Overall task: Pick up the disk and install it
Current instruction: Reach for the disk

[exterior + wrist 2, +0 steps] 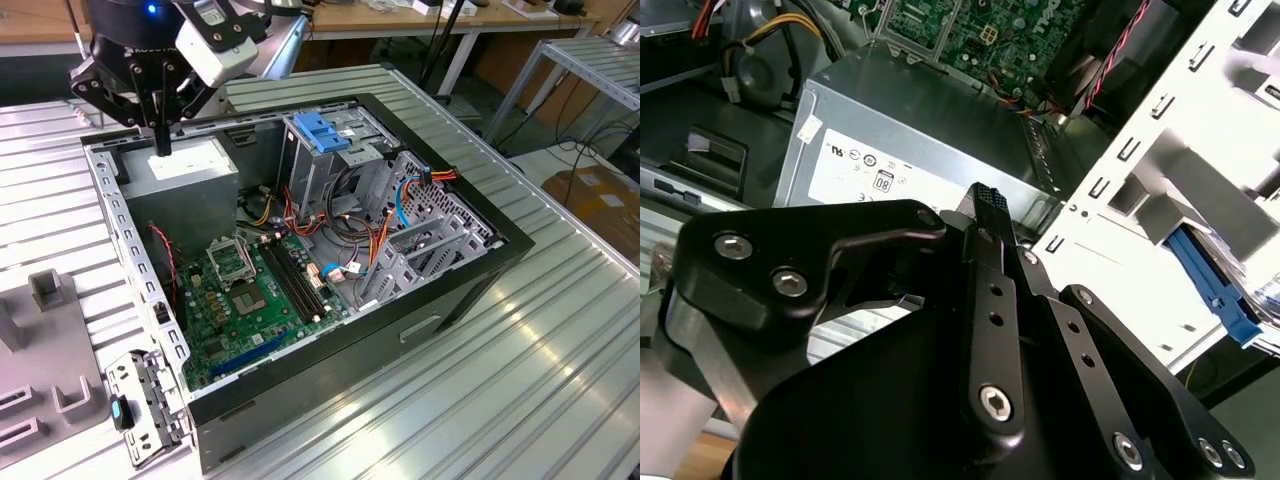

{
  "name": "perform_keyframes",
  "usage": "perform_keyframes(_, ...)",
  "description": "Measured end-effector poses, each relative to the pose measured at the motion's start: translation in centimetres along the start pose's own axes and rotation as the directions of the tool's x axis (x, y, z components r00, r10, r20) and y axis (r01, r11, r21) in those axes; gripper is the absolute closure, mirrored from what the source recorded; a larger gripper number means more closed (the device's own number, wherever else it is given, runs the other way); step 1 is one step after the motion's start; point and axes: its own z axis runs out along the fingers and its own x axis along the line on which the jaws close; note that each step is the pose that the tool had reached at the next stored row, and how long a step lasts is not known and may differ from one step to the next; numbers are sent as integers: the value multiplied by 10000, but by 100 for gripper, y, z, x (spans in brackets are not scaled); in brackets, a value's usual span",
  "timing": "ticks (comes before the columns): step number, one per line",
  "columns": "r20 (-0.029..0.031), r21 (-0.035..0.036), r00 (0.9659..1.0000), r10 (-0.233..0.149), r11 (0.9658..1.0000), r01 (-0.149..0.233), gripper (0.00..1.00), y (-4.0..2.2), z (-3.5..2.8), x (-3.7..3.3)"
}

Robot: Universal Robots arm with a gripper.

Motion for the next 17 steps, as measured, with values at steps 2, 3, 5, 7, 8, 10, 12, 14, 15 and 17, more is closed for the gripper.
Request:
perform_keyframes(2,0,0,10000,-1,10000,1,89,-1,-1,12)
perform_keyframes(3,0,0,10000,-1,10000,1,89,-1,-1,17)
perform_keyframes(5,-1,1,10000,0,10000,0,89,-2,-1,29)
perform_keyframes(7,0,0,10000,-1,10000,1,89,-3,-1,40)
perform_keyframes(8,0,1,10000,-1,10000,1,89,-4,-2,49)
perform_keyframes(10,0,0,10000,-1,10000,1,89,-5,-2,62)
perform_keyframes(12,0,1,10000,-1,10000,1,89,-6,-2,75)
perform_keyframes(14,0,1,10000,-1,10000,1,89,-7,-2,86)
perform_keyframes(15,0,1,10000,-1,10000,1,89,-7,-3,91)
perform_keyframes(17,-1,1,10000,-1,10000,1,89,-8,-3,102)
